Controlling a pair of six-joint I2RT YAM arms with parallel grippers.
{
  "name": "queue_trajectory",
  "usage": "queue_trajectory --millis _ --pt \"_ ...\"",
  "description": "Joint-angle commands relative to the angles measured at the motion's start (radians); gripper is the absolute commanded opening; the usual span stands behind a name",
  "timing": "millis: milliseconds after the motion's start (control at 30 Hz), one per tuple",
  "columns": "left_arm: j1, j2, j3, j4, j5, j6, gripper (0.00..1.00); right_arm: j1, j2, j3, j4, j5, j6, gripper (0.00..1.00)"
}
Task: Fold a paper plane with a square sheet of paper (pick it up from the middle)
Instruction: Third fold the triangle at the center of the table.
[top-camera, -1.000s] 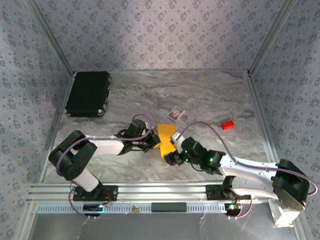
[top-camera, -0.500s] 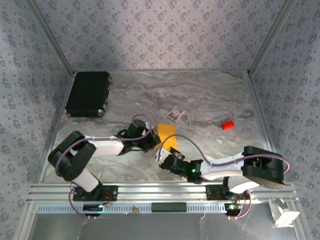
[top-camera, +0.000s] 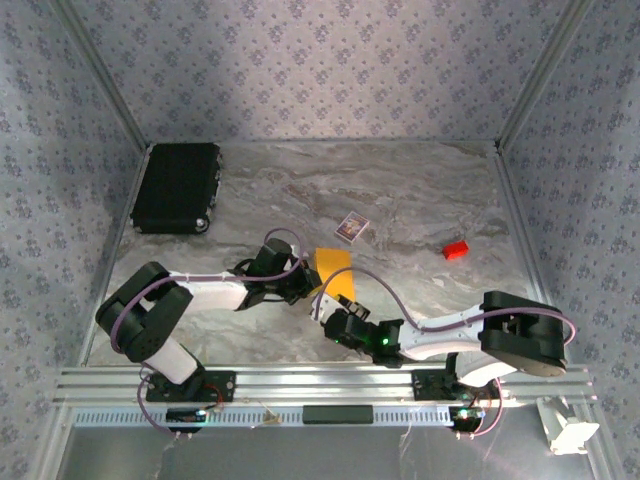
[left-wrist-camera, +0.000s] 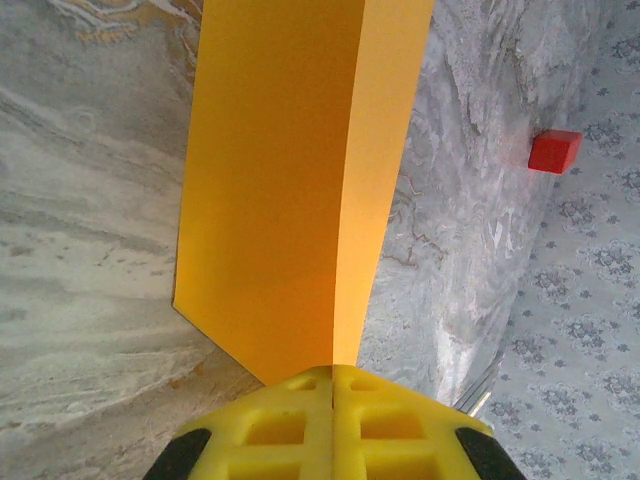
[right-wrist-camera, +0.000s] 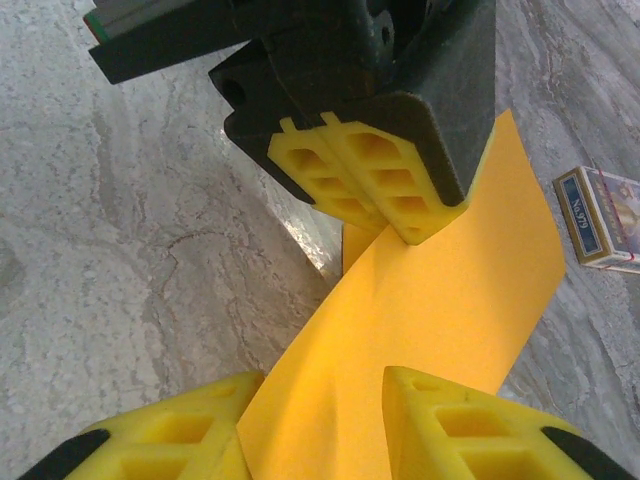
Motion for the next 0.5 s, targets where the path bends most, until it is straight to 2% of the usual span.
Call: queue_trajectory --millis 0,333,467 --pt "-0.008 -0.006 0.010 -0.002 0.000 -0.002 0.00 0.007 -0.003 0.000 0.017 0.019 0.024 0.35" --pt "-0.009 0.002 0.012 0.002 0.000 0.002 0.00 0.000 -0.025 -0.015 0.026 -0.008 0.044 0.29" --pt "-0.009 0.006 0.011 0.005 0.000 0.004 0.00 -0.013 -0.037 -0.020 0.014 -0.030 0.052 0.21"
